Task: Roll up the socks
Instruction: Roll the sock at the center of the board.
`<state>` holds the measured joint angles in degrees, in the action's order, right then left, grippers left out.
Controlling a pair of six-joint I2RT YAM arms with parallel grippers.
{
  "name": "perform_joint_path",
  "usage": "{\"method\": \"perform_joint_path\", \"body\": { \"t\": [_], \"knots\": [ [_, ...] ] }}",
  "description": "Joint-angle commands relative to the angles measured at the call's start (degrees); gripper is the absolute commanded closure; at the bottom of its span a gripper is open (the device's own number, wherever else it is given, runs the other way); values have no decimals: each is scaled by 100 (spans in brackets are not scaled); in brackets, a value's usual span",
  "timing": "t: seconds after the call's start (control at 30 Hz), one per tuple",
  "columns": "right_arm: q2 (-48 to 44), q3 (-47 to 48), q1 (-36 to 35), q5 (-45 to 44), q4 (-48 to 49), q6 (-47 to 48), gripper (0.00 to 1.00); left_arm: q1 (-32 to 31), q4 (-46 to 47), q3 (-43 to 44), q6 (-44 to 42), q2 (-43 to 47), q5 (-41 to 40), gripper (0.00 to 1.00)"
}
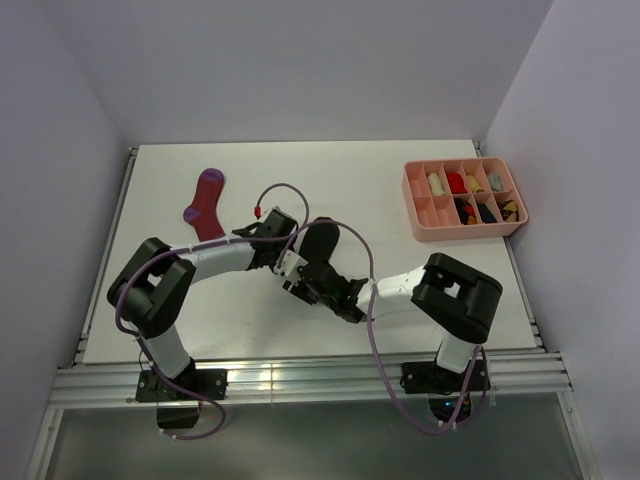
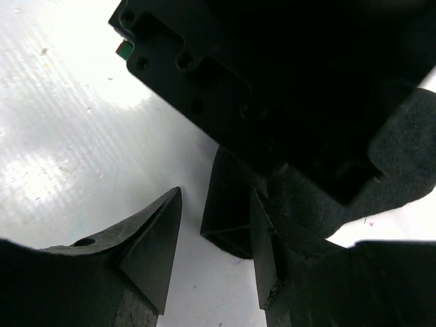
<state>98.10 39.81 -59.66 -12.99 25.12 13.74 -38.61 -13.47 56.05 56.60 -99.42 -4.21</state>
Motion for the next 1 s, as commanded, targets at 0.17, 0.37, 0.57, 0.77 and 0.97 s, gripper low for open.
{"method": "perform_joint_path", "body": {
  "t": [0.17,0.37,0.57,0.77,0.97],
  "knots": [
    [472,413,-169,-528,-323,191,60,29,-437,116,-263,-271,34,100],
    [692,624,-169,-555,-754,94,95,99,-419,116,-246,-219,96,99],
    [517,747,-99,190,-1114,-266,100,274,-314,-41,-106,97,34,78],
    [306,879,428,1656,-1510,-951,100,486,-86,-454,280,720,-264,52],
    [279,1064,1288,3326,-1722,-1759,100,609,187,-1166,904,1581,-686,31]
  ]
}}
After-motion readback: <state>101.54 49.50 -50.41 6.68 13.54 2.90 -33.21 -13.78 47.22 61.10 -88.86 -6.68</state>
